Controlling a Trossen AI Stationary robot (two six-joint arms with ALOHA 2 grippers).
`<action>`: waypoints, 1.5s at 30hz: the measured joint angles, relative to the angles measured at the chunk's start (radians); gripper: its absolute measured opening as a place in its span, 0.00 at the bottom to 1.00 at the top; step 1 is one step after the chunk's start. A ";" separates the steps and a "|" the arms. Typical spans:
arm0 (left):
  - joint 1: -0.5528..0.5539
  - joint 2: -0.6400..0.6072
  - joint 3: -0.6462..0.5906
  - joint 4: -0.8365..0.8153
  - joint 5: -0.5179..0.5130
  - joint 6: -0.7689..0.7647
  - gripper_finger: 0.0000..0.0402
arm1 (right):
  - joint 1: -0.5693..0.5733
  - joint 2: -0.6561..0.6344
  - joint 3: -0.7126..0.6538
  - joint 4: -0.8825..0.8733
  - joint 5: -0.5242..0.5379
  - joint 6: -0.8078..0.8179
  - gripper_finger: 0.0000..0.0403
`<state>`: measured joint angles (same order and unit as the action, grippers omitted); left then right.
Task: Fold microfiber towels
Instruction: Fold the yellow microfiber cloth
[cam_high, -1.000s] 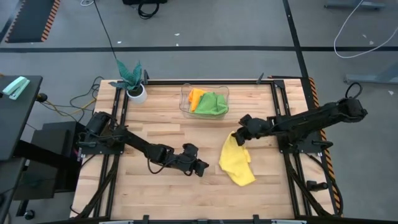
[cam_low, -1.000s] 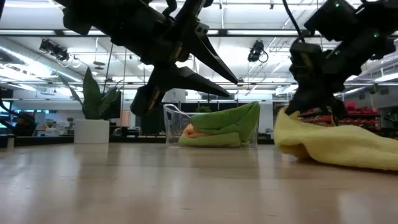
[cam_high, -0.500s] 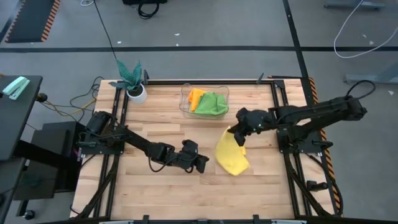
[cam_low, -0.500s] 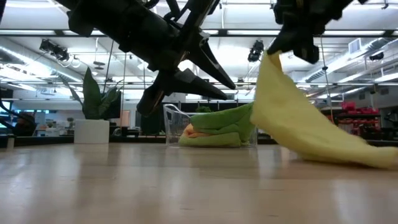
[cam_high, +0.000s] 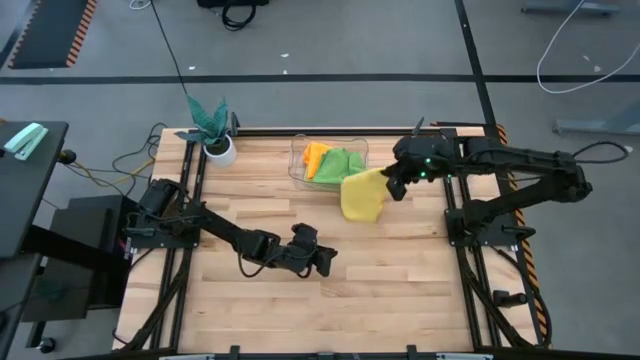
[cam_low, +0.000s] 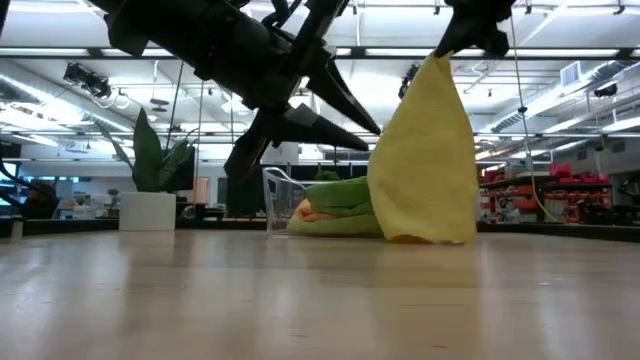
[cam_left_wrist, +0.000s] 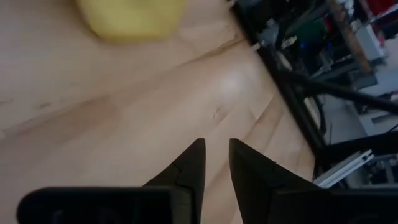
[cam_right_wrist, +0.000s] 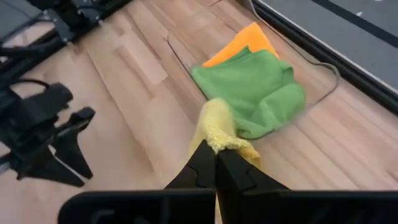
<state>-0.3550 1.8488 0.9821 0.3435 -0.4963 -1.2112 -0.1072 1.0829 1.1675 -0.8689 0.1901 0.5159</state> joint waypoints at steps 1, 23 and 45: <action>0.000 0.000 0.000 0.013 -0.010 0.007 0.20 | -0.006 0.000 0.021 -0.029 -0.001 -0.010 0.00; 0.156 0.000 0.000 0.238 -0.293 0.491 0.21 | 0.063 -0.016 0.068 0.042 -0.297 0.002 0.00; 0.360 0.000 0.001 0.458 0.285 0.416 0.25 | 0.650 -0.073 0.069 -0.437 -0.112 0.665 0.00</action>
<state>0.0053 1.8492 0.9829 0.8020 -0.2116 -0.7953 0.5426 1.0102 1.2362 -1.3057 0.0780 1.1806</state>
